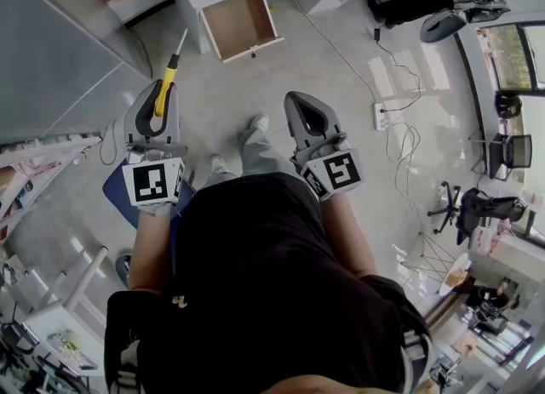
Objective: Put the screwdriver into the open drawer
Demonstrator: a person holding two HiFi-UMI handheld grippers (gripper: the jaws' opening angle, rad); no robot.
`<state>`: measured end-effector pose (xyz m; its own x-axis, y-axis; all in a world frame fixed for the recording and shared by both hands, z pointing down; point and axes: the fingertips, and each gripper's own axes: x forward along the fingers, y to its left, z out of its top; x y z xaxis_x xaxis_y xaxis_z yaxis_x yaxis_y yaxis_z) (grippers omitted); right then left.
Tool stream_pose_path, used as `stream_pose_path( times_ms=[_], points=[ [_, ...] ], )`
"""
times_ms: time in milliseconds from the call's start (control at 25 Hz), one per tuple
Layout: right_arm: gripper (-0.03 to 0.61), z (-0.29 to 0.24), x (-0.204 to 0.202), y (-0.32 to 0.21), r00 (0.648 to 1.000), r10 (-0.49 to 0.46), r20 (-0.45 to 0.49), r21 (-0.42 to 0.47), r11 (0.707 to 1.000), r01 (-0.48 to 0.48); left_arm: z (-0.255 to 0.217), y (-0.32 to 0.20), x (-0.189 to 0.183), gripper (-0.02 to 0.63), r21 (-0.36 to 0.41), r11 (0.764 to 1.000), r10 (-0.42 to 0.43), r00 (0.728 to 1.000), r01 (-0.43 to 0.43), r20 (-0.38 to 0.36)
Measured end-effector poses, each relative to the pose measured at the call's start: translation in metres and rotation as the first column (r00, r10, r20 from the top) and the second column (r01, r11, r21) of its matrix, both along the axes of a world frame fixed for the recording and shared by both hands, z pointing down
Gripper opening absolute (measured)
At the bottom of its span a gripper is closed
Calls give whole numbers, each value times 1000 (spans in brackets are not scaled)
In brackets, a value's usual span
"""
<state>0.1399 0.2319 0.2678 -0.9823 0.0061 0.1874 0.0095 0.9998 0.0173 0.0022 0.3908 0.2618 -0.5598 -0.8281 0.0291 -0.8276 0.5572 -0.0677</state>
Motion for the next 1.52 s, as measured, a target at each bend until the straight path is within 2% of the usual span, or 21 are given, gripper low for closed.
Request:
stream_pose_path(
  times_ms=[320,760,1160,1320,1520],
  points=[
    [11,10,-29,-45,1000,-23,-5,0,1000,23,13,-40,-22,75,-24,1000,-19,1000,19,-11],
    [11,27,-82,-147,999,-39,-22,-41,998,38,29,-138,-71,75,-77,997,-34,999,32,-32],
    [11,34,-96,-240,999,-39,-19,-79,996,38,32,-230,-94,75,-111,994,-29,999,24,-41],
    [11,42,-95,-265,999,-31,-26,-89,996,28,38,-257,-102,75,-133,991,-25,999,19,-42],
    [11,51,-94,-284,999,2,-43,-115,993,-7,46,-287,-107,75,-160,987,19,997,-29,-68]
  ],
)
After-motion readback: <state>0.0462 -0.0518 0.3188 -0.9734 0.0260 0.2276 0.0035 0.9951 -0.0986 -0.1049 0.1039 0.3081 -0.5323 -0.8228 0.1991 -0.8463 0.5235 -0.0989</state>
